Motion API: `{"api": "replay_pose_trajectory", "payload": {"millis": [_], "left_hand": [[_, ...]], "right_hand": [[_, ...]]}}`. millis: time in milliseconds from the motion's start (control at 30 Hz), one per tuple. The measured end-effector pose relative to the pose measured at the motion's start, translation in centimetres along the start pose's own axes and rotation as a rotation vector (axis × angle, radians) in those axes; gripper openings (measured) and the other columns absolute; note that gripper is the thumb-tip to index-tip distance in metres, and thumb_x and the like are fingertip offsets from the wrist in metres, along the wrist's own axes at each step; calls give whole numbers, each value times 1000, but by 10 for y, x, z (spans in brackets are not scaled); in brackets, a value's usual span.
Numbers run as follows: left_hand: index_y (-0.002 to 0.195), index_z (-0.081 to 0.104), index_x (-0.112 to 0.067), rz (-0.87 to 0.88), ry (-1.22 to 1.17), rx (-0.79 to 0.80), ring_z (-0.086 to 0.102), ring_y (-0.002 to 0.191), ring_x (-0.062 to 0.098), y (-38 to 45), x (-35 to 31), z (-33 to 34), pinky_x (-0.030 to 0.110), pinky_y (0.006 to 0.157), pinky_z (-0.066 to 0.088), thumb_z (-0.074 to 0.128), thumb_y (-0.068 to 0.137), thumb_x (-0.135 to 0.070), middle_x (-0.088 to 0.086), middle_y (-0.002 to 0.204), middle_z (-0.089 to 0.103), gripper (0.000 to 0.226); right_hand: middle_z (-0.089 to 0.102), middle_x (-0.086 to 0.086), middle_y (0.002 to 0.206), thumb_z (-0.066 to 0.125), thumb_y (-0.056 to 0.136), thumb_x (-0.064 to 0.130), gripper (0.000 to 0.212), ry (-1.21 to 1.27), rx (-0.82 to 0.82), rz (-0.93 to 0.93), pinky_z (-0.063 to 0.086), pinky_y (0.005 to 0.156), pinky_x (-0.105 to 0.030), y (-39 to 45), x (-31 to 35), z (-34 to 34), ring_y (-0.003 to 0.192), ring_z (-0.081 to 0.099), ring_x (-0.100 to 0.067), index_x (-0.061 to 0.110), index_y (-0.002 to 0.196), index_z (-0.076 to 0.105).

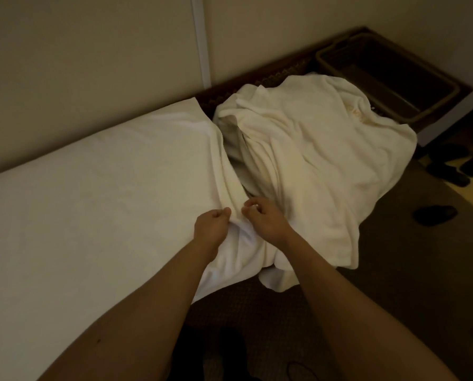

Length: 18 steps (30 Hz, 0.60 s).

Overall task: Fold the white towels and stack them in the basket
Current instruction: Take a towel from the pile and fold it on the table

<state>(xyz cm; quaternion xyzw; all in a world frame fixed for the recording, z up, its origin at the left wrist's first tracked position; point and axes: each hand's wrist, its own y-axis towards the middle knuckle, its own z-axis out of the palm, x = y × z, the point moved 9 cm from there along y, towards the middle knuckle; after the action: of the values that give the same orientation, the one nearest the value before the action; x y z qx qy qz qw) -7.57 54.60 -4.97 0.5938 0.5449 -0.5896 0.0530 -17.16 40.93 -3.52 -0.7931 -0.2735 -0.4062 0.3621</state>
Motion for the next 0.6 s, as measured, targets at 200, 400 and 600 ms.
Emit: {"api": "replay_pose_trajectory", "payload": {"millis": [200, 400, 600], "left_hand": [[122, 66, -11, -10, 23, -37, 55, 102, 21, 2, 4, 2, 33, 91, 45, 48, 105, -36, 6, 118, 63, 36], [128, 63, -16, 13, 5, -21, 52, 106, 18, -1, 2, 8, 32, 97, 43, 46, 106, -40, -3, 115, 59, 37], [124, 66, -40, 62, -3, 98, 49, 132, 13, 0, 5, 15, 37, 118, 34, 45, 104, -42, -12, 141, 57, 29]], "right_hand": [[67, -4, 113, 77, 84, 16, 30, -42, -293, 69, 41, 85, -20, -1, -18, -58, 105, 62, -19, 13, 113, 69], [59, -6, 109, 66, 92, 18, 19, -493, -572, -49, 46, 83, -42, -25, -7, -71, 99, 58, -26, 18, 110, 61], [62, -3, 87, 56, 99, 27, 22, -303, -244, -128, 46, 69, -33, -37, -13, -26, 76, 58, -16, 9, 90, 65]]}}
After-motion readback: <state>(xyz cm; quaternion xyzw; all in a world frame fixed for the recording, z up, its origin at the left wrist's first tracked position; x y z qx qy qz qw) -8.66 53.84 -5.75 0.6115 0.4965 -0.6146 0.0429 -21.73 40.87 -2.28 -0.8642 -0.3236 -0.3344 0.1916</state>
